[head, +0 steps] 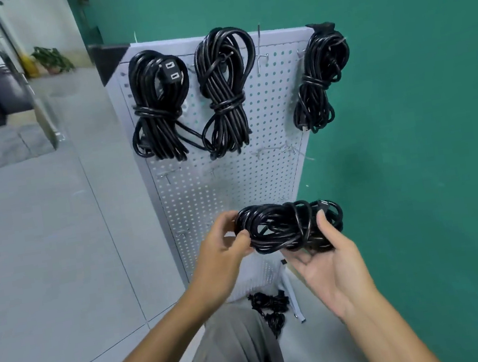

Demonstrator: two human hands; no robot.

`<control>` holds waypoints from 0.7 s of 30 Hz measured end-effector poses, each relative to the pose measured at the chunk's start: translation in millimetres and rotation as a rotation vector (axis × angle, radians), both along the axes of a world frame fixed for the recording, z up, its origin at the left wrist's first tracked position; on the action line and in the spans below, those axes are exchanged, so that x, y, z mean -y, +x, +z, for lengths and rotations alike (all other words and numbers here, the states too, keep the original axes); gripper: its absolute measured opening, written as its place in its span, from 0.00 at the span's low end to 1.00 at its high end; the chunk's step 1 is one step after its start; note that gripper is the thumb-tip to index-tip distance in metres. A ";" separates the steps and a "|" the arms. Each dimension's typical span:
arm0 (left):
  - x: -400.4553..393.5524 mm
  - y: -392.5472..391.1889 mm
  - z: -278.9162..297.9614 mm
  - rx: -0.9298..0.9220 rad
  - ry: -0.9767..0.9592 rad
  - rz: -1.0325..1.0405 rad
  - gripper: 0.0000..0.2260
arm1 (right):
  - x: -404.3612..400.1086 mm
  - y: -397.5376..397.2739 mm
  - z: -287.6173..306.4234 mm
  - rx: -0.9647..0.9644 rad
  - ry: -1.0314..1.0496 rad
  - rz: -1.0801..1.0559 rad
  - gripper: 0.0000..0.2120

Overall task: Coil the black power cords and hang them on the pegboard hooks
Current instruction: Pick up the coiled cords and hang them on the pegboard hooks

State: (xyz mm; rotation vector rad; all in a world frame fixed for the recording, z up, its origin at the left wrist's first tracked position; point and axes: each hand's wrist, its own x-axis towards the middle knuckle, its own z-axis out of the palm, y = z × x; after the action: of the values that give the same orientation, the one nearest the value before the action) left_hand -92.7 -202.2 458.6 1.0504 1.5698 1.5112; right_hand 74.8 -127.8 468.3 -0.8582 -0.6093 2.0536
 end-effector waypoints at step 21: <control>63.9 -108.2 -62.4 0.034 -0.099 0.271 0.11 | 59.7 -93.3 -106.4 0.211 -0.057 0.330 0.19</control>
State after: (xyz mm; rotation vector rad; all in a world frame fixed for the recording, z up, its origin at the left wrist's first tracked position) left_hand -200.9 -266.1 396.2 0.7761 1.7998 1.5994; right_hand -18.5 -187.5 362.0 -1.0755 -0.8584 2.2992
